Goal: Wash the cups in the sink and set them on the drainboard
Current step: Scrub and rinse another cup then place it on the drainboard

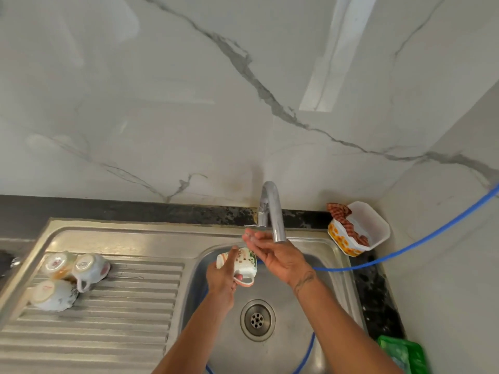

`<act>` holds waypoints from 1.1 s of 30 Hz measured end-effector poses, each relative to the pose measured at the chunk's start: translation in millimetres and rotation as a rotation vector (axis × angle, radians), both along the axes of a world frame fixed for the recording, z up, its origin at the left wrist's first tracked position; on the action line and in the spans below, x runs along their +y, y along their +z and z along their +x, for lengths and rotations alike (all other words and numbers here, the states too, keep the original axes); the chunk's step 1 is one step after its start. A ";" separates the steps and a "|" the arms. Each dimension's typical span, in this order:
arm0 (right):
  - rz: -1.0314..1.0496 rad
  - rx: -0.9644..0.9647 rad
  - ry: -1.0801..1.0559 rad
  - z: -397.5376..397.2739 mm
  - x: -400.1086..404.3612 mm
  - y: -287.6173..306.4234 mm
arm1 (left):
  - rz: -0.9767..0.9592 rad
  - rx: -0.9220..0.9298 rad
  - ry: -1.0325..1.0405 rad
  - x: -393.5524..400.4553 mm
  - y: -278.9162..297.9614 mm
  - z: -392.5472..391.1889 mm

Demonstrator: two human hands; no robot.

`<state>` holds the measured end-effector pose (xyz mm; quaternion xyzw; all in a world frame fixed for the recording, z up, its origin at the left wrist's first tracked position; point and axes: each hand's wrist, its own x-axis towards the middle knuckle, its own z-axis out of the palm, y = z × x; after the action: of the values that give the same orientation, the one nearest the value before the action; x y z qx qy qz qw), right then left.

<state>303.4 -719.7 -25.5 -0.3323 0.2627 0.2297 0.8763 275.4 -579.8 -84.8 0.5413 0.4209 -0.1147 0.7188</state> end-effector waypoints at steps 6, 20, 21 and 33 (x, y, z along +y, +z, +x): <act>-0.400 0.073 0.153 9.8 -13.0 -5.7 | 0.010 -0.070 -0.051 -10.0 2.1 2.6; -0.404 0.279 -0.060 -26.7 0.3 -18.5 | 0.154 -0.011 -0.226 -45.2 10.0 21.8; -0.375 0.257 -0.088 -28.9 -3.2 -20.0 | 0.109 0.004 -0.246 -51.0 10.5 23.2; -0.839 -0.257 0.394 -52.7 -48.1 -22.8 | 0.777 -0.298 -1.528 -51.6 22.5 49.5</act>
<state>250.7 -767.8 -48.3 -0.7263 0.1545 0.2225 0.6317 324.9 -631.3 -62.4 0.8919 -0.1467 -0.3419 0.2569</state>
